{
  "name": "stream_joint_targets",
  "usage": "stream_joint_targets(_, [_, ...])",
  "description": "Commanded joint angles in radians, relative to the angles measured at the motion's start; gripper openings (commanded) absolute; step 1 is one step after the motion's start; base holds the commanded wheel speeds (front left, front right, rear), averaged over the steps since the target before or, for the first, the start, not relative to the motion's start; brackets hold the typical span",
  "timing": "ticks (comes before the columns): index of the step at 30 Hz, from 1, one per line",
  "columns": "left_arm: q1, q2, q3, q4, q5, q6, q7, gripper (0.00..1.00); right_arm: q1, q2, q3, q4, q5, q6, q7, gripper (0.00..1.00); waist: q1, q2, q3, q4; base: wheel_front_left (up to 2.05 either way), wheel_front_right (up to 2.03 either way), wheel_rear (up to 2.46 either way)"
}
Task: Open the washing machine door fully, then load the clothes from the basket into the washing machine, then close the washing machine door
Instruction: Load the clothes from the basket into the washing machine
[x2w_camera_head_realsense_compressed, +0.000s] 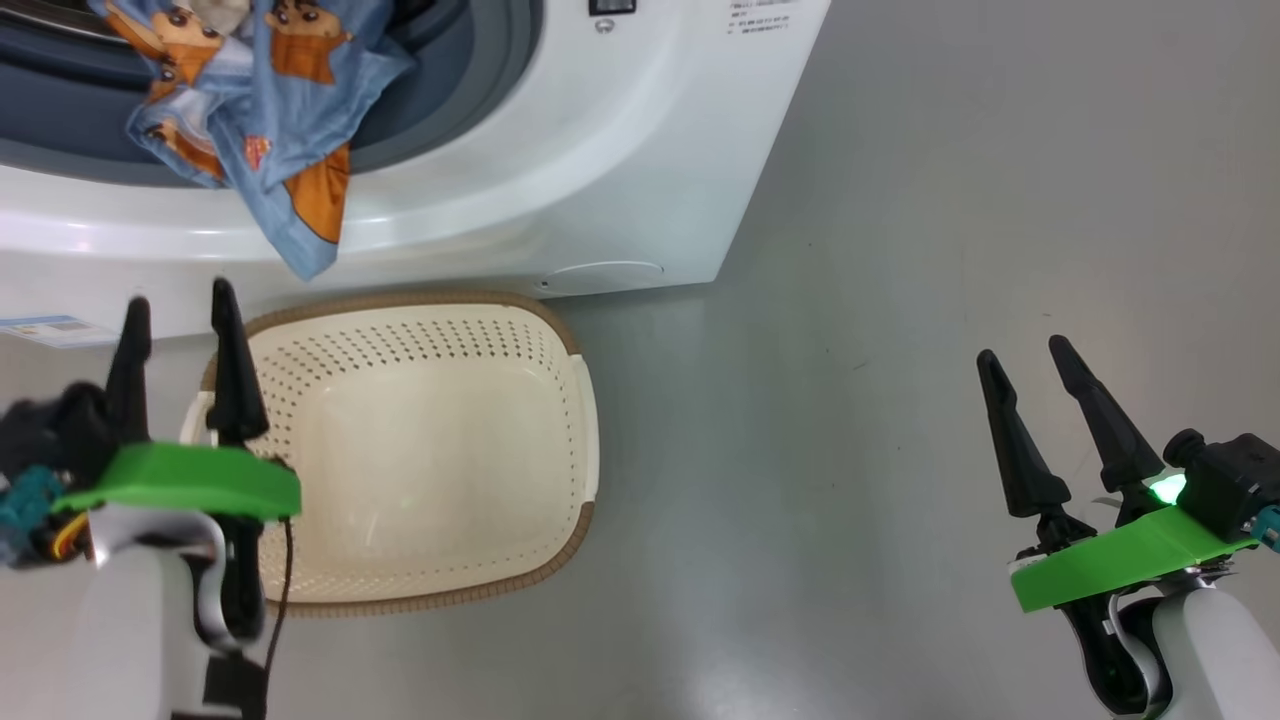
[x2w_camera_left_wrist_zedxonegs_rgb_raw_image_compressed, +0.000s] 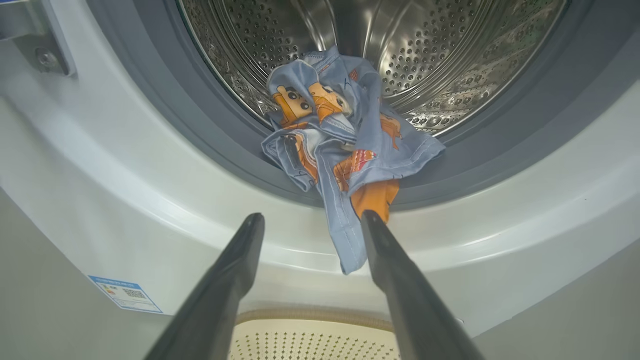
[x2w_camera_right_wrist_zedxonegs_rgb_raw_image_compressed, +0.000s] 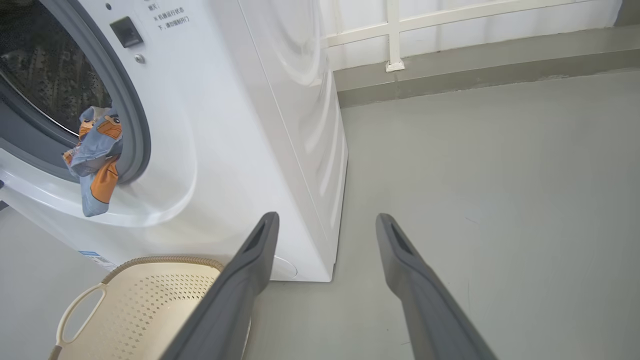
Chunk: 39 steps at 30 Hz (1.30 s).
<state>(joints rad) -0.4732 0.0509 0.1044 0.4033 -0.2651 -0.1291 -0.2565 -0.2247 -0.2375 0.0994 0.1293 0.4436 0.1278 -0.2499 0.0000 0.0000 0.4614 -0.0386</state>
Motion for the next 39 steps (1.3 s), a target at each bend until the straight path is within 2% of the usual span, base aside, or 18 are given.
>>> stream_joint_targets(1, [0.047, 0.024, 0.026, -0.047, 0.001, -0.002, -0.005, 1.00, 0.033, -0.015, 0.016, -0.018, 0.001, 0.003, -0.012, 1.00, 0.0000, 0.0000, -0.011, 0.005, 0.00, 0.00, 0.00])
stream_joint_targets(9, [0.201, 0.008, 0.031, -0.152, 0.008, -0.002, -0.005, 1.00, 0.053, -0.018, 0.015, -0.019, 0.004, 0.003, -0.012, 1.00, 0.0000, 0.0000, -0.035, 0.001, 0.00, 0.00, 0.00])
stream_joint_targets(15, [0.249, 0.002, 0.029, -0.190, 0.008, -0.002, -0.005, 1.00, 0.057, -0.017, 0.018, -0.018, 0.005, 0.003, -0.012, 1.00, 0.0000, 0.0000, -0.039, 0.000, 0.00, 0.00, 0.00])
stream_joint_targets(29, [0.235, 0.000, 0.030, -0.179, 0.001, -0.002, -0.005, 1.00, 0.057, -0.013, 0.023, -0.017, 0.005, 0.003, -0.012, 1.00, 0.0000, 0.0000, -0.041, -0.011, 0.00, 0.00, 0.00])
stream_joint_targets(39, [0.140, 0.009, -0.002, -0.091, -0.017, -0.002, -0.005, 1.00, 0.042, -0.007, 0.029, -0.023, 0.004, 0.003, -0.012, 1.00, 0.0000, 0.0000, -0.011, -0.018, 0.00, 0.00, 0.00])
